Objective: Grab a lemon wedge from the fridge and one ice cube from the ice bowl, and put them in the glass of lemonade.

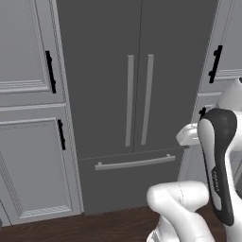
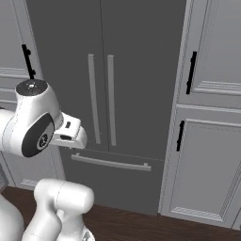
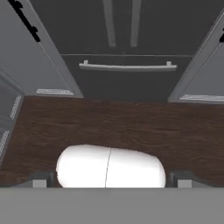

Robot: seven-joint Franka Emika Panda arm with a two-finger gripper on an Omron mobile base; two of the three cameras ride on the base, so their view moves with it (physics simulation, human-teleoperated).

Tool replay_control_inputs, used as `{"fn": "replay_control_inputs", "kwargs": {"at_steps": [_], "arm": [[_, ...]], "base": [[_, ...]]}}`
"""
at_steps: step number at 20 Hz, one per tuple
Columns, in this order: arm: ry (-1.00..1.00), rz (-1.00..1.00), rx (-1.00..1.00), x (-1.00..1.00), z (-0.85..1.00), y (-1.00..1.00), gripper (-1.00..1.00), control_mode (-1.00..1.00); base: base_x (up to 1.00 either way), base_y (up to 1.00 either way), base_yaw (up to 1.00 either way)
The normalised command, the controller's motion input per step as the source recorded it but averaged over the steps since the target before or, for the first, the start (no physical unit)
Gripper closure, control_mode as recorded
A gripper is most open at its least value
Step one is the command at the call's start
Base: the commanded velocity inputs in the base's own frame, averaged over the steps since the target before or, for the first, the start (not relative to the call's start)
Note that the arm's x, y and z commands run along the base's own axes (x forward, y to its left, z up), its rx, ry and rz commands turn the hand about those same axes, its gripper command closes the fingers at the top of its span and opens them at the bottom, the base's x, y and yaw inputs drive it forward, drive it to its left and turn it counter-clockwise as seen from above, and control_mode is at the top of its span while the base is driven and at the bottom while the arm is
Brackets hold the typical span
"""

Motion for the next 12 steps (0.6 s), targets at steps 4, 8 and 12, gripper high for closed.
{"fn": "replay_control_inputs", "kwargs": {"at_steps": [4, 8, 12], "arm": [[-0.19, 0.08, -0.08, 0.15, 1.0, -0.11, -1.0, -1.0], [-0.17, 0.0, -0.01, 0.33, 0.66, -0.03, -1.0, -1.0], [-0.16, -0.04, 0.0, 0.98, -0.09, 0.03, -1.0, -1.0]], "base": [[0.0, 0.0, 0.0], [0.0, 0.0, 0.0], [0.0, 0.0, 0.0]]}}
